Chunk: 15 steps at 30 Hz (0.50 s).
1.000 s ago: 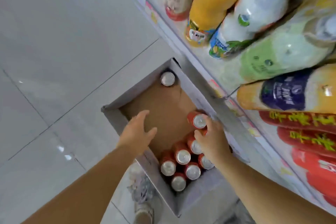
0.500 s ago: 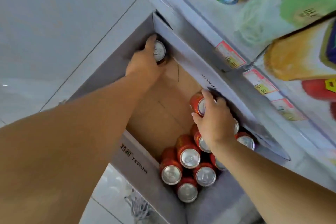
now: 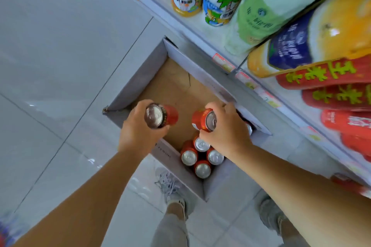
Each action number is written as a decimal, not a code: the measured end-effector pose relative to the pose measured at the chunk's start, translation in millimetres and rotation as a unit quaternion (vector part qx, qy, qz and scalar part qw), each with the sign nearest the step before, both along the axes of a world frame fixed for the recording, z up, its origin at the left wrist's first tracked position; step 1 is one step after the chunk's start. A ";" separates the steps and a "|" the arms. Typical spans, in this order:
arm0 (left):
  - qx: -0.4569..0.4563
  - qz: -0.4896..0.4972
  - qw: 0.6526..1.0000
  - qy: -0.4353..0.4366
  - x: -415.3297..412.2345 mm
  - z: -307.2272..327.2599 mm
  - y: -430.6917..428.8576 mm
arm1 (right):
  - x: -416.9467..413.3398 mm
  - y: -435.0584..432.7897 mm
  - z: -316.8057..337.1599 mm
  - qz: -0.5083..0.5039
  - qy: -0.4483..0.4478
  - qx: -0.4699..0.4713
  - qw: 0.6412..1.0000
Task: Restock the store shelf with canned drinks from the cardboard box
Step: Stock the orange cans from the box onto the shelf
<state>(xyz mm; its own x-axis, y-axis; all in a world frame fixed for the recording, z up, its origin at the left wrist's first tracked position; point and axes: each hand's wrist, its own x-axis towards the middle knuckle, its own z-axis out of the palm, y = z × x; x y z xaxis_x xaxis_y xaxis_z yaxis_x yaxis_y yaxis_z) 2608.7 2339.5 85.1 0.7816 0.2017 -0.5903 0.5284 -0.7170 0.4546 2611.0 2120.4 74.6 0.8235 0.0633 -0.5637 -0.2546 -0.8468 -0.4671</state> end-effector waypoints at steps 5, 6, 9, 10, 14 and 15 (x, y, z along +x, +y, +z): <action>-0.048 0.015 0.998 -0.023 -42.3 158.0 -15.8 | 0.6 -17.2 160.9 0.011 -0.015 0.033 0.999; -0.057 0.008 0.998 -0.025 -44.7 194.1 -20.8 | 1.7 -22.5 197.0 0.013 -0.022 0.035 0.999; -0.101 0.000 0.993 -0.060 -48.0 304.1 -39.9 | 4.5 -42.4 311.0 0.006 -0.069 0.053 0.996; -0.109 -0.005 0.991 -0.078 -48.7 338.0 -47.0 | 3.6 -50.2 348.9 0.002 -0.088 0.059 0.994; -0.103 -0.040 0.982 -0.153 -47.3 464.1 -80.0 | -10.4 -86.2 494.6 -0.019 -0.179 0.063 0.982; -0.101 -0.044 0.979 -0.170 -46.1 493.1 -90.2 | -15.9 -95.7 527.2 -0.027 -0.201 0.059 0.977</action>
